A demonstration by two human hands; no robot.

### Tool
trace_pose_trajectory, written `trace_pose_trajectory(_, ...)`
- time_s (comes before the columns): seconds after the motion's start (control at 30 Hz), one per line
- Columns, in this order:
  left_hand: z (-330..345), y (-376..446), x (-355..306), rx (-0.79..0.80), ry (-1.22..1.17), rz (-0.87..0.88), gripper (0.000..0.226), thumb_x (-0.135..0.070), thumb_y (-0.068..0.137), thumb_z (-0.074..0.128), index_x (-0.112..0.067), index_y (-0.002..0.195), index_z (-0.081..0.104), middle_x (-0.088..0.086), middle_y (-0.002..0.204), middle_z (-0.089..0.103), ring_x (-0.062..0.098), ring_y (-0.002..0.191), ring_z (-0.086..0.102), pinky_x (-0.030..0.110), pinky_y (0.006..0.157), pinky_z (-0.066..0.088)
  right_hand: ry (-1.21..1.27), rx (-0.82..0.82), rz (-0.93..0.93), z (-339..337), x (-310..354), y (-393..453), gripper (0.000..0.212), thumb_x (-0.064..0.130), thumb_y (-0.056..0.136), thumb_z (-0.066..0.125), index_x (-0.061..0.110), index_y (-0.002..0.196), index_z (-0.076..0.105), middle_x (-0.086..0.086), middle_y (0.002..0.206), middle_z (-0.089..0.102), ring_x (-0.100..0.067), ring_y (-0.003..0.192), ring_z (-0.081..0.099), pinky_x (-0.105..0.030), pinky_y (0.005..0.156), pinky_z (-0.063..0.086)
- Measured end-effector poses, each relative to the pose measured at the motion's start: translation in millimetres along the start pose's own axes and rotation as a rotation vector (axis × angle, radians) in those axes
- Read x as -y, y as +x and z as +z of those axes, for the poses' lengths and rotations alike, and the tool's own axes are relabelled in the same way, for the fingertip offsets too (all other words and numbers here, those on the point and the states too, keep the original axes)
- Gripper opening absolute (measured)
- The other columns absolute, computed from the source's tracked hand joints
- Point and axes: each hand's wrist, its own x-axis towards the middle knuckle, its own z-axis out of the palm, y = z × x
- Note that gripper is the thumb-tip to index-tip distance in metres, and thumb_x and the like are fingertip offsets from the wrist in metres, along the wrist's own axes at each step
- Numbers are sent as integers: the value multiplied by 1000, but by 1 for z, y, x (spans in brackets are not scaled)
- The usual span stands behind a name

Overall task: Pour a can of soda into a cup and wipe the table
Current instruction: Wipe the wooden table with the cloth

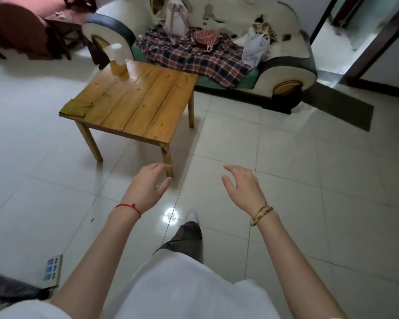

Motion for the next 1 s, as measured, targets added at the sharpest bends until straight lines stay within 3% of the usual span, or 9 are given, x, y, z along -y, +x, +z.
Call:
trace_pose_trajectory(0.23,-6,141,-8,19,-15,23,38,-32,100,51,-16,134,56,3,135,58,21,127,51,44,105,45,3,-29,16,-37,-25,129,42,36,103,43,19,140,52,2,141,54,-19,136,41,-34,112,27)
trace_pose_trajectory(0.53,-33,316,-29,-4,-2,78,39,-32,100,52,-17,135,56,2,137,57,19,130,49,40,108,43,34,-93,3,-97,-40,292,42,37,104,39,20,141,49,3,142,53,-17,136,38,-36,115,26)
trace_pose_trajectory(1.0,-30,506,-49,-98,99,-49,40,-33,100,51,-18,136,54,3,138,56,21,132,47,43,111,40,22,-16,-104,-127,-97,504,43,38,104,40,20,142,49,2,143,52,-18,136,39,-37,115,25)
